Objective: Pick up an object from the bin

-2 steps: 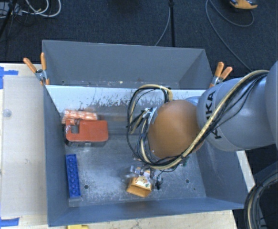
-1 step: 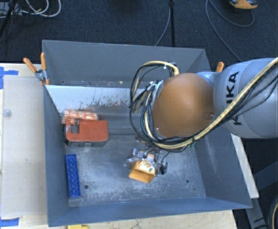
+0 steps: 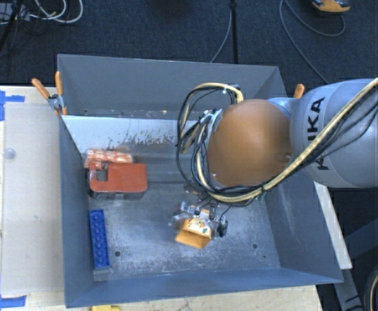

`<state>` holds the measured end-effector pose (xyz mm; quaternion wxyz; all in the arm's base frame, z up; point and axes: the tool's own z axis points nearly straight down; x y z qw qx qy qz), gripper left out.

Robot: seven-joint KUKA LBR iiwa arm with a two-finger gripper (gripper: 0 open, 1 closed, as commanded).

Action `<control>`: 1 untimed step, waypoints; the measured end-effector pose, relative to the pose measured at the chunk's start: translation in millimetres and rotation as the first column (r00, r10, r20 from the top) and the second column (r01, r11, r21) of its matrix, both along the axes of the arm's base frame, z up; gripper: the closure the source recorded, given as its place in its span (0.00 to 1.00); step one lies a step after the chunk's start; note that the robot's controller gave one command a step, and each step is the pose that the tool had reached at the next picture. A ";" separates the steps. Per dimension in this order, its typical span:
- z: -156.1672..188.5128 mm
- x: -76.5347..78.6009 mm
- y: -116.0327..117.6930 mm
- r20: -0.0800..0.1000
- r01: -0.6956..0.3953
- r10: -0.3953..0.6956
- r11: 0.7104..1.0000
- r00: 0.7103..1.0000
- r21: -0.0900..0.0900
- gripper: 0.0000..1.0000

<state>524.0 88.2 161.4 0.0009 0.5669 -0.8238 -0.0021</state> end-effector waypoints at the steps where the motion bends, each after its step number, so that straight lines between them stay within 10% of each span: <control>1: 34.3 -0.6 3.8 -0.004 -0.018 0.018 1.000 1.000 0.001 1.00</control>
Offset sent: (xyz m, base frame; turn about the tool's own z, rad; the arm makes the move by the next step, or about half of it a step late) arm 0.0114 0.0048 0.1099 -0.0175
